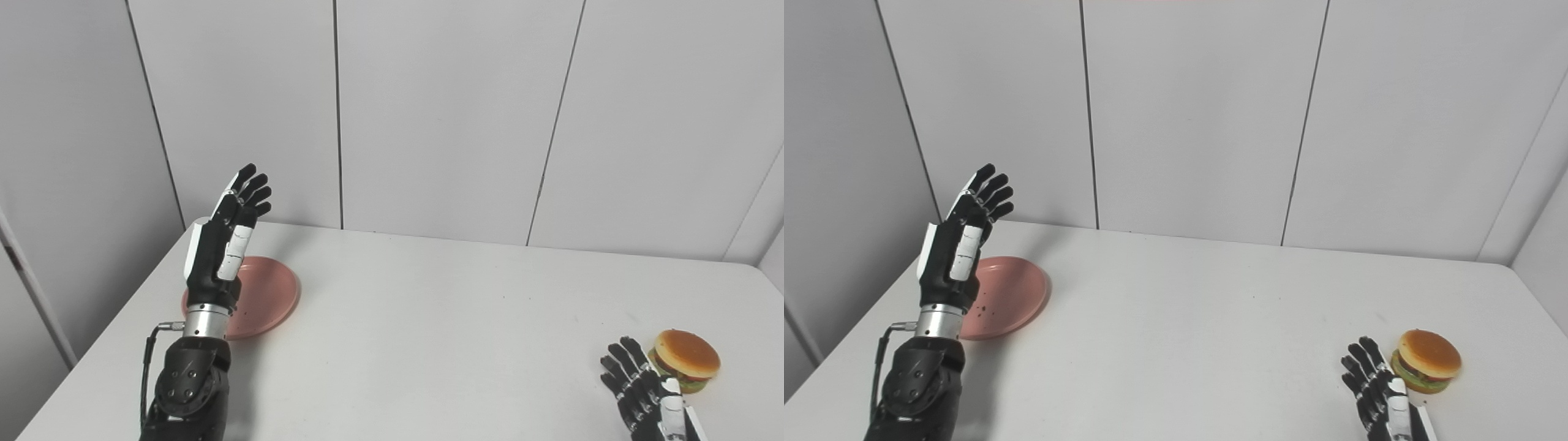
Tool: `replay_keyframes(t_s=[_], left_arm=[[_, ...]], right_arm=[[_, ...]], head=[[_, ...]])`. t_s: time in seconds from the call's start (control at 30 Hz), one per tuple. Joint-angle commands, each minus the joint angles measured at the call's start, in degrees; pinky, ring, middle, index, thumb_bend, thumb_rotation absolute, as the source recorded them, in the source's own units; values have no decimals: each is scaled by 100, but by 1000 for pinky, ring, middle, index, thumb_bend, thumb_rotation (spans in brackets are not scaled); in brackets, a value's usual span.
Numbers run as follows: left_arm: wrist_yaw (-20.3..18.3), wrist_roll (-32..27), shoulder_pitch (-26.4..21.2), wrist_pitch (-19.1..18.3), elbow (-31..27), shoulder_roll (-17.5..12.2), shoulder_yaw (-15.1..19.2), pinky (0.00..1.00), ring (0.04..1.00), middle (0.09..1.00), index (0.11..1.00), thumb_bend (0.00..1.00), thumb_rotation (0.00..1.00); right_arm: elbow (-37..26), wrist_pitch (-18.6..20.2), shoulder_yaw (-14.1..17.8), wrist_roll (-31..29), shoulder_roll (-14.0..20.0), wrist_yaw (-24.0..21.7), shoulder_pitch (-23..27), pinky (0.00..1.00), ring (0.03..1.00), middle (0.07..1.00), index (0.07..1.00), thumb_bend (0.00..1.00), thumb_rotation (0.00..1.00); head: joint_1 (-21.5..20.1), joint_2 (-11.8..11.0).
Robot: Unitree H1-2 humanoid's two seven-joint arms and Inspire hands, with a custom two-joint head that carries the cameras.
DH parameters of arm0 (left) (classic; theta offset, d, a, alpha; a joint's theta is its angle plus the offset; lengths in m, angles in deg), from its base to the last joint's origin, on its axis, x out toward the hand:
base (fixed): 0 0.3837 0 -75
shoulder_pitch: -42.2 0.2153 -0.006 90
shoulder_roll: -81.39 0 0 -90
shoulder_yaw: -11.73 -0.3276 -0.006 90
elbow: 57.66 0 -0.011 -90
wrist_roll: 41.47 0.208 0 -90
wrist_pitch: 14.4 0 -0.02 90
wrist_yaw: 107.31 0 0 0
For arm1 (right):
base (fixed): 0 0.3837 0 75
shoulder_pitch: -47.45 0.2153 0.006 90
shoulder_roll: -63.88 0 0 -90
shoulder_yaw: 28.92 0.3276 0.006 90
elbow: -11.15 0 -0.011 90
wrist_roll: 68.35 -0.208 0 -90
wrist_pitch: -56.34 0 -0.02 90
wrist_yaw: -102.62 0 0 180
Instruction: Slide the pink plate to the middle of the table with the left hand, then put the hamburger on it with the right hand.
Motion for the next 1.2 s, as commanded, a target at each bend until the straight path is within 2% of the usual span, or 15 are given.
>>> replay_keyframes(t_s=[0.0,0.17,0.27,0.43,0.6,0.8,0.9,0.93,1.0,1.1,1.17], left_arm=[[1,100,-368,365,176,-294,83,841,891,887,868,1000,845],[47,101,-668,666,990,-669,218,836,902,901,859,1000,864],[62,13,-903,946,1626,-901,347,831,895,879,856,1000,861],[-377,-437,-1352,1160,3027,-1308,558,846,921,890,868,1000,847],[-892,-858,-1676,1169,4125,-1464,856,877,916,889,849,1000,807],[-1112,-835,-1809,1172,4789,-1560,934,860,931,917,891,976,853],[-1333,-904,-1887,1172,5110,-1561,1016,920,924,908,862,987,818],[-1278,-804,-1902,1173,5222,-1585,965,924,923,909,861,986,818],[-1222,-698,-1927,1173,5412,-1624,901,865,904,904,863,981,849],[-1354,-770,-1977,1172,5671,-1643,927,882,921,904,872,969,843],[-1417,-812,-1980,1172,5753,-1623,951,843,915,899,875,972,833]], right_arm=[[458,-119,-31,-16,-42,-116,-169,953,921,926,931,866,1000],[467,-147,-16,-14,-52,-102,-182,940,915,920,930,867,1000],[460,-159,-24,-1,-54,-103,-192,941,918,923,932,862,1000],[448,-151,-25,-15,-59,-109,-207,938,916,920,936,866,1000],[394,-130,-25,-21,-62,-101,-239,938,919,923,932,866,1000],[349,-119,-34,-4,-70,-82,-260,935,917,923,935,873,1000],[313,-85,-35,1,-78,-62,-268,935,917,922,936,878,1000],[304,-95,-36,9,-78,-59,-274,935,917,922,937,879,1000],[286,-103,-35,11,-82,-56,-287,930,915,920,938,885,1000],[244,-91,-37,20,-94,-38,-311,932,913,917,936,890,1000],[218,-81,-42,29,-99,-28,-320,928,912,918,934,890,1000]], head=[[2,3],[-3,27],[-7,35],[-27,50],[-44,91],[-63,118],[-72,129],[-82,135],[-92,150],[-123,174],[-143,185]])
